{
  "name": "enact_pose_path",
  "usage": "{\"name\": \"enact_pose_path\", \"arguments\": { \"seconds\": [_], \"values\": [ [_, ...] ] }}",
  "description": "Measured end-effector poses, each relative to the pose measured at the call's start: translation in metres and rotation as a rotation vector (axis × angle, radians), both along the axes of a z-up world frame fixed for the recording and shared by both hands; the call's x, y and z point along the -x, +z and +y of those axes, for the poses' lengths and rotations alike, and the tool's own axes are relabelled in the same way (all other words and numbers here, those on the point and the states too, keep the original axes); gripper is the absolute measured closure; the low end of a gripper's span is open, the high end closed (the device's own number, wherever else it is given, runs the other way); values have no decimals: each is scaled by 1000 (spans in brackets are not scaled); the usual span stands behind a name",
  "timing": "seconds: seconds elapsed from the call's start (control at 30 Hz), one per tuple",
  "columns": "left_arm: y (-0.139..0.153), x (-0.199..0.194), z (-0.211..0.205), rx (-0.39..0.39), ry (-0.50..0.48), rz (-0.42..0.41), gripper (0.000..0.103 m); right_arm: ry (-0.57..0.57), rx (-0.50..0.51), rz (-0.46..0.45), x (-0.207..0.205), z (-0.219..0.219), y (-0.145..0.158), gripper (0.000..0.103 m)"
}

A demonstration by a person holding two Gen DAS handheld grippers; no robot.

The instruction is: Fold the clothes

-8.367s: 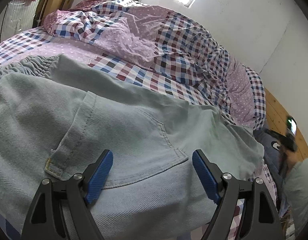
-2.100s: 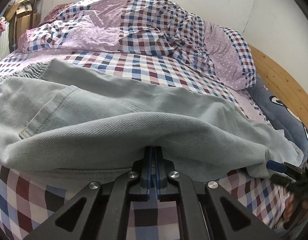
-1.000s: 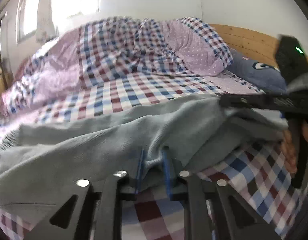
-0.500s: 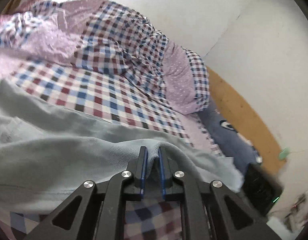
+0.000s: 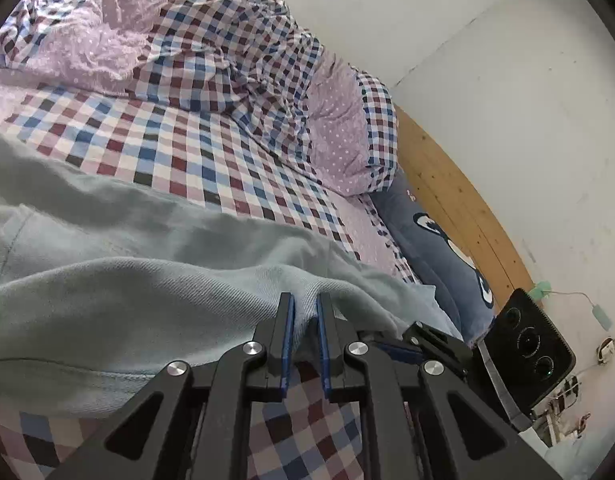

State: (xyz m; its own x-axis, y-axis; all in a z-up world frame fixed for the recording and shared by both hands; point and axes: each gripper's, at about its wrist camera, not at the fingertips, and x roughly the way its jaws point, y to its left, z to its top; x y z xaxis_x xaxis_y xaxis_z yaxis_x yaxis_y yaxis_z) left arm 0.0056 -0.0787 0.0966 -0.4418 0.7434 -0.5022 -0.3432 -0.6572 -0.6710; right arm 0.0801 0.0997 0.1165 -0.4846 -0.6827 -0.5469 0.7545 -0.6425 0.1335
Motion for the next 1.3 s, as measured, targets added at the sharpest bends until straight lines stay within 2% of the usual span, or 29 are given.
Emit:
{"name": "enact_pose_path", "arguments": {
  "seconds": [0.13,0.27,0.4,0.43,0.47,0.5,0.53,0.57,0.6,0.73,0.87,0.93,1.0,1.03,1.13,1.2,1.3],
  "values": [
    [-5,-6,0,3,-18,-23,93,-33,-71,-17,9,-13,-19,41],
    [-12,-12,2,2,-34,-55,92,-66,-11,-42,16,-13,-23,41],
    [-23,-15,4,15,-59,-113,90,-71,-40,-36,19,-27,-33,41],
    [-23,-16,-1,12,-44,-117,85,-66,-46,-40,21,-31,-35,41],
    [-23,-17,-6,8,-28,-121,74,-68,-53,-39,22,-33,-37,41],
    [-23,-18,-11,4,-13,-125,66,-71,-61,-42,23,-35,-40,45],
    [-23,-19,-16,1,2,-129,51,-78,-62,-60,24,-34,-43,61],
    [-24,-20,-22,-3,18,-133,42,-95,-61,-85,27,-33,-46,92],
    [-22,-21,-29,-9,42,-130,42,-98,-56,-105,28,-31,-46,96],
    [-7,-35,-86,-66,222,-74,38,-44,-32,-116,10,-24,-27,97],
    [1,-49,-154,-56,452,-47,33,19,-18,-124,-26,-17,-5,97],
    [-1,-57,-186,-52,561,-59,33,30,-17,-173,-40,-12,-15,97],
    [-4,-64,-211,-27,651,-73,33,34,-53,-252,-44,-11,-39,97],
    [-7,-67,-221,-15,678,-84,33,31,-114,-288,-45,-15,-57,97],
    [-20,-67,-234,7,678,-128,33,11,-135,-338,-45,-16,-81,97],
    [-23,-66,-232,78,679,-132,33,-2,-101,-345,-46,-12,-79,97],
    [-21,-63,-216,298,750,-133,33,-24,-54,-351,-47,-6,-75,97]
  ]
}}
